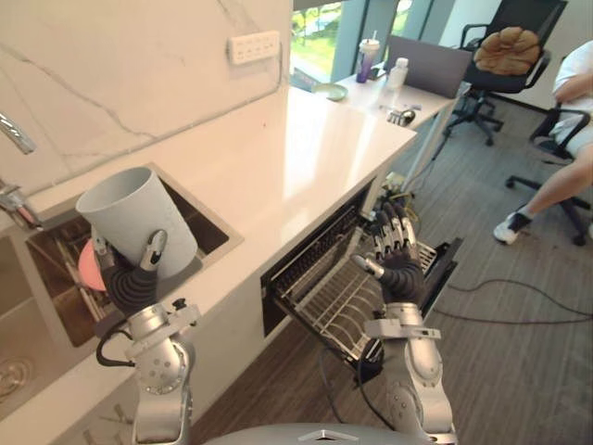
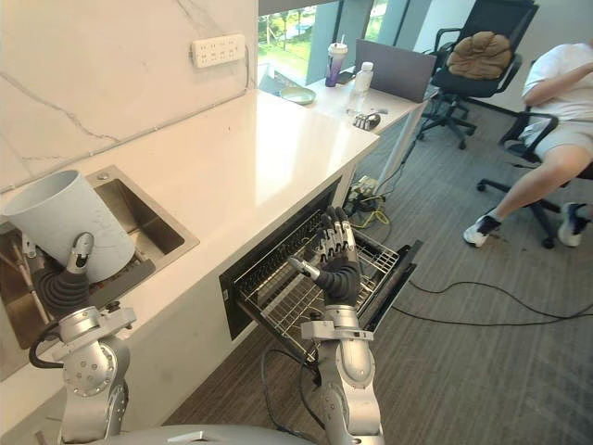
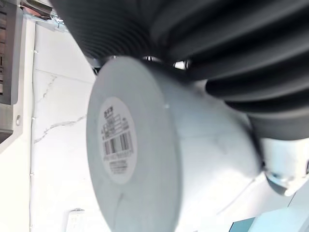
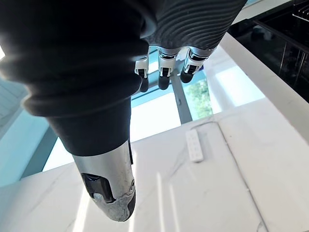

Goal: Walk over to the sink, pick up the cup, carry it to the dishwasher, place the cup inside the dishwasher, then close the dishwasher door

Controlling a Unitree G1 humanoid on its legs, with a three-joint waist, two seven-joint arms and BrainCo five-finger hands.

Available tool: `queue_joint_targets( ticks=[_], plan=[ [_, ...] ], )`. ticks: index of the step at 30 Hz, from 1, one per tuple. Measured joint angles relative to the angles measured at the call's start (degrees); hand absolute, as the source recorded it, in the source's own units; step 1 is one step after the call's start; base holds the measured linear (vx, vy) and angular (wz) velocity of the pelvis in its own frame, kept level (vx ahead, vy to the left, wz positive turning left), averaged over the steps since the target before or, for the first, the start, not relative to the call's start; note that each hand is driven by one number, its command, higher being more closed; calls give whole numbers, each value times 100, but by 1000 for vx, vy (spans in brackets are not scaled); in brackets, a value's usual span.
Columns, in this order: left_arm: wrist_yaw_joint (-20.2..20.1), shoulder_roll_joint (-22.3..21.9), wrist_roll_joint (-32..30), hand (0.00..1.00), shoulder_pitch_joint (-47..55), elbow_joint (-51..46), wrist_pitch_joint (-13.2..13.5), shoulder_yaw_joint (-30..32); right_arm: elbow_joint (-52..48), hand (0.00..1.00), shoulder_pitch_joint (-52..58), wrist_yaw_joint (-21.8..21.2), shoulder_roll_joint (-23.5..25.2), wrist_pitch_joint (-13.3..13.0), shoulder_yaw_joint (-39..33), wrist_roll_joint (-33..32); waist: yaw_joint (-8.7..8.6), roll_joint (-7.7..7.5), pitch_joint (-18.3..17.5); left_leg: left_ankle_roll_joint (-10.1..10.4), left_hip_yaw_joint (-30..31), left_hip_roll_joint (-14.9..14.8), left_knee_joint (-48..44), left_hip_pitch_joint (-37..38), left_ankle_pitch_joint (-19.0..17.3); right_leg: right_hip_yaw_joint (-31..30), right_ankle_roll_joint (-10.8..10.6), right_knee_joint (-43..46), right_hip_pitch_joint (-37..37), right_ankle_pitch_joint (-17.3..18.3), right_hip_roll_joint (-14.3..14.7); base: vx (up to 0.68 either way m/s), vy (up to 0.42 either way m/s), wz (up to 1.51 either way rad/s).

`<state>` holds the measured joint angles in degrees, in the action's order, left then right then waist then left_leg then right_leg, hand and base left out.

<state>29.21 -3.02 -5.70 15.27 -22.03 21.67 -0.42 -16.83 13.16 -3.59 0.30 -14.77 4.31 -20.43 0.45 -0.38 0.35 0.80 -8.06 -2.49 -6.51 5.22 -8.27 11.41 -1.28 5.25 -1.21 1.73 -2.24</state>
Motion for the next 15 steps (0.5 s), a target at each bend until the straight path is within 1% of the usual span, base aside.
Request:
queue_joint_targets(
  ticks=[1, 3, 4, 5, 6, 7, 8, 9, 10, 11, 12, 13, 14, 15],
  plan=[
    [-1, -2, 0, 100, 0, 15, 18, 18, 29, 0, -1, -38, -3, 0, -4, -23, -11, -2, 4, -20, -6, 9, -1, 24, -16, 4, -10, 117, -39, 20, -19, 39, 74, -33],
    [-2, -39, 7, 100, -51, 37, 107, 30, 217, 0, -68, -147, -35, 0, -35, -77, -50, 36, 129, -84, -5, 20, -6, 144, -71, 40, -55, 765, -274, 122, -87, -13, 67, -30],
    [-4, -25, 69, 100, -165, 81, 158, 29, 371, 0, -105, -145, -40, 5, -55, -158, -101, 58, 223, -110, 1, 33, -28, 218, -100, 52, -35, 1243, -451, 173, -164, -85, 82, -16],
    [-2, -22, 121, 100, -276, 120, 189, 30, 455, 0, -107, -139, -43, 7, -66, -203, -157, 43, 246, -137, 15, 81, -32, 234, -121, 40, -34, 1496, -552, 205, -232, -127, 110, -3],
    [12, -22, 166, 100, -432, 198, 241, 31, 464, 0, -110, -127, -42, 6, -118, -220, -215, 14, 291, -172, 4, 138, -34, 269, -143, 17, -54, 1596, -598, 239, -304, -146, 110, -4],
    [40, -8, 218, 100, -590, 331, 282, 55, 465, 0, -126, -120, -33, 5, -155, -219, -226, 6, 319, -203, -71, 174, -52, 287, -161, 14, -48, 1560, -583, 266, -367, -143, 97, -26],
    [59, 14, 271, 100, -688, 405, 291, 63, 479, 0, -166, -119, -33, 5, -166, -218, -221, 43, 341, -221, -189, 191, -63, 290, -164, 16, 19, 1516, -575, 319, -410, -117, 62, -32],
    [62, 46, 287, 100, -726, 449, 300, 63, 502, 0, -210, -118, -37, 5, -169, -218, -230, 30, 340, -224, -228, 191, -77, 296, -164, 40, 99, 1552, -579, 377, -459, -99, 42, -34],
    [63, 100, 322, 100, -820, 552, 297, 36, 581, 0, -324, -119, -46, 4, -210, -218, -251, 23, 350, -216, -278, 154, -123, 298, -173, 32, 104, 1659, -610, 493, -608, -77, 13, -22],
    [58, 110, 326, 100, -903, 626, 294, 12, 683, 0, -421, -114, -45, 5, -279, -218, -265, 32, 355, -163, -292, 57, -155, 273, -205, -21, 67, 1655, -597, 491, -755, -80, -7, -17],
    [59, 118, 326, 100, -944, 664, 281, 7, 696, 0, -448, -110, -47, 6, -299, -219, -260, 33, 356, -118, -299, -13, -213, 243, -234, -104, 28, 1615, -580, 453, -794, -93, -75, -11],
    [62, 172, 330, 100, -1009, 749, 197, 6, 689, 0, -456, -108, -48, 7, -293, -217, -253, 21, 352, -13, -294, -152, -314, 158, -312, -243, -99, 1451, -472, 313, -829, -70, -161, -10],
    [70, 260, 333, 100, -1010, 827, 112, -1, 687, 0, -457, -109, -45, 32, -283, -210, -250, -20, 334, 102, -291, -274, -352, 165, -362, -291, -290, 1195, -302, 201, -871, -18, -256, -11],
    [79, 305, 334, 100, -1009, 871, 85, -2, 682, 0, -457, -110, -45, 63, -285, -204, -240, -53, 313, 173, -293, -315, -357, 171, -374, -277, -366, 1020, -204, 152, -887, 78, -334, -13]
  ],
)
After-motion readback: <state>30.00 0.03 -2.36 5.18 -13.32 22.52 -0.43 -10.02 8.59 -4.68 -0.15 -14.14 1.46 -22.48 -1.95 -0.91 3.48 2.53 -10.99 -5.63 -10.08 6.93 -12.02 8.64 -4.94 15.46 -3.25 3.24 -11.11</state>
